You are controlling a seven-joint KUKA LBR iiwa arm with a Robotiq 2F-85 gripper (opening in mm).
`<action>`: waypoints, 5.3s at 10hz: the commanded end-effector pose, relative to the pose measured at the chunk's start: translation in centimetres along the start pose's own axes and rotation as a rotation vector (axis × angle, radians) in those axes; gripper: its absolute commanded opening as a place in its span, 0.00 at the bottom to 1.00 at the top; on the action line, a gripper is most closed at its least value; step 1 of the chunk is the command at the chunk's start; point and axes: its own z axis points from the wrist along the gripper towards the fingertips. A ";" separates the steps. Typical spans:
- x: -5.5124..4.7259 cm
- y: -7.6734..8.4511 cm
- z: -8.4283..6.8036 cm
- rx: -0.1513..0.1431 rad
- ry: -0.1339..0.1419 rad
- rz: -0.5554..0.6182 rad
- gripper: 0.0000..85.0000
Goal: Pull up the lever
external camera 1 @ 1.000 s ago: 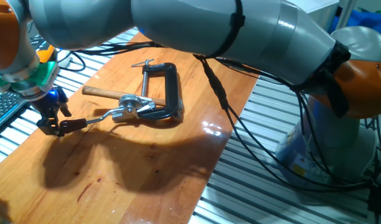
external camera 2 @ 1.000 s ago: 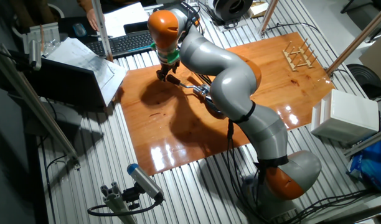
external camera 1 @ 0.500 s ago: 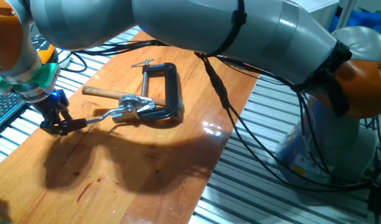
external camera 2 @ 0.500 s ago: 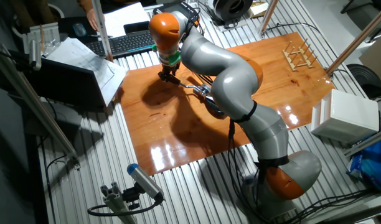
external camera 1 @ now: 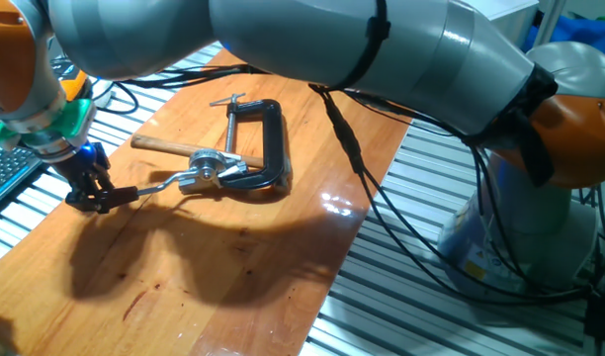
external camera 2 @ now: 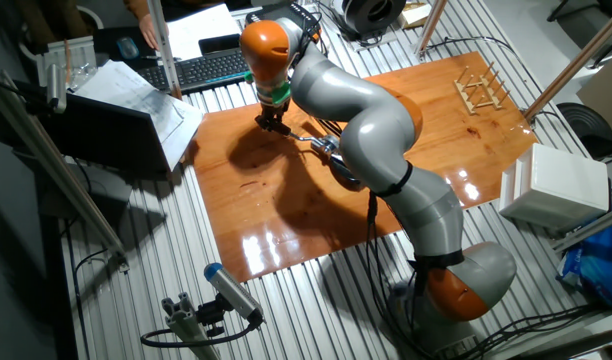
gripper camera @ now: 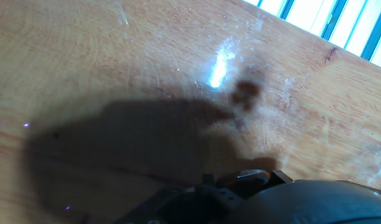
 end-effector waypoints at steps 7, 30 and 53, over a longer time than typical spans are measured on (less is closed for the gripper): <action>0.6 0.9 -3.4 0.000 0.014 0.003 0.00; 3.9 0.3 -7.8 -0.015 -0.007 0.001 0.00; 6.7 0.2 -9.9 -0.076 -0.044 -0.001 0.00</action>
